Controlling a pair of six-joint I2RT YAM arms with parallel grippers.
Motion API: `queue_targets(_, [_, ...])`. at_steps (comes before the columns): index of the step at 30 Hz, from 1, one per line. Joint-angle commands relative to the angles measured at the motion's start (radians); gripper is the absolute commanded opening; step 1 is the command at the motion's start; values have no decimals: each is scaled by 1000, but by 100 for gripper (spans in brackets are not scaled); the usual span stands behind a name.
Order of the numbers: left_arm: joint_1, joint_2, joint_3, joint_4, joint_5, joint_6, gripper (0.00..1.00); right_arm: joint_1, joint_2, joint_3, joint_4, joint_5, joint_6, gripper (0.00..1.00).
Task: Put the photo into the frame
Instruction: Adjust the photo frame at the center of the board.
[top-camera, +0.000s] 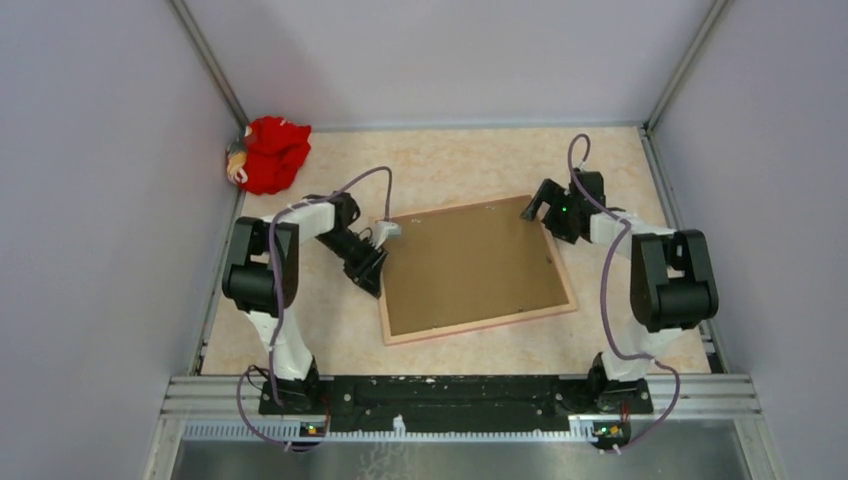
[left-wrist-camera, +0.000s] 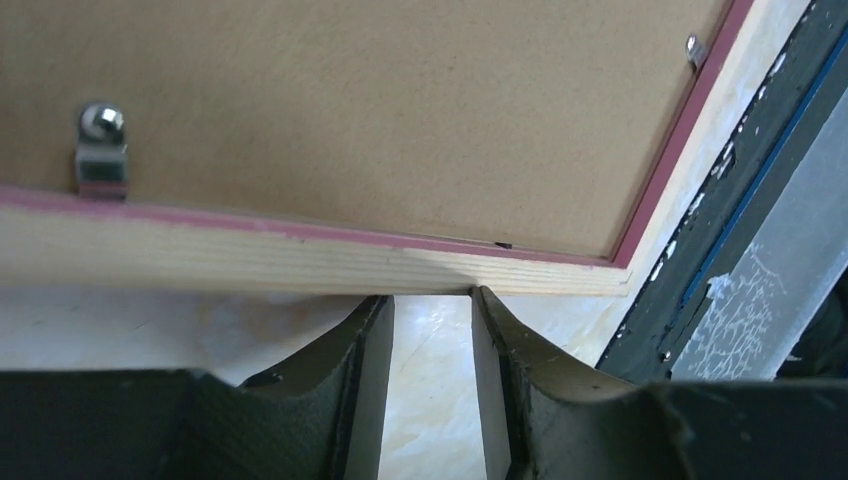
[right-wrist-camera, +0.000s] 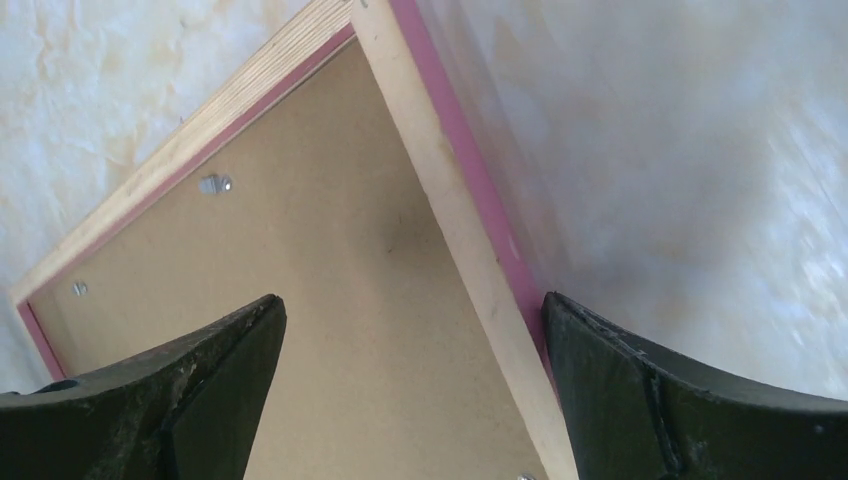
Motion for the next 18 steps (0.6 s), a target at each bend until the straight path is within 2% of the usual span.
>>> queue_targets(1, [-100, -2, -61, 90, -71, 26, 44, 73, 135, 145, 22, -117, 15, 99])
queue_targets(7, [-284, 28, -73, 59, -54, 55, 53, 210, 393, 488, -87, -188, -5, 99])
queue_targets(11, [-347, 9, -74, 30, -27, 92, 65, 262, 492, 653, -135, -195, -20, 99])
queue_targets(14, [-342, -69, -55, -29, 11, 151, 72, 255, 490, 766, -213, -140, -43, 99])
queue_targets(18, [-282, -153, 35, -159, 44, 215, 81, 218, 376, 806, -244, -20, -76, 99])
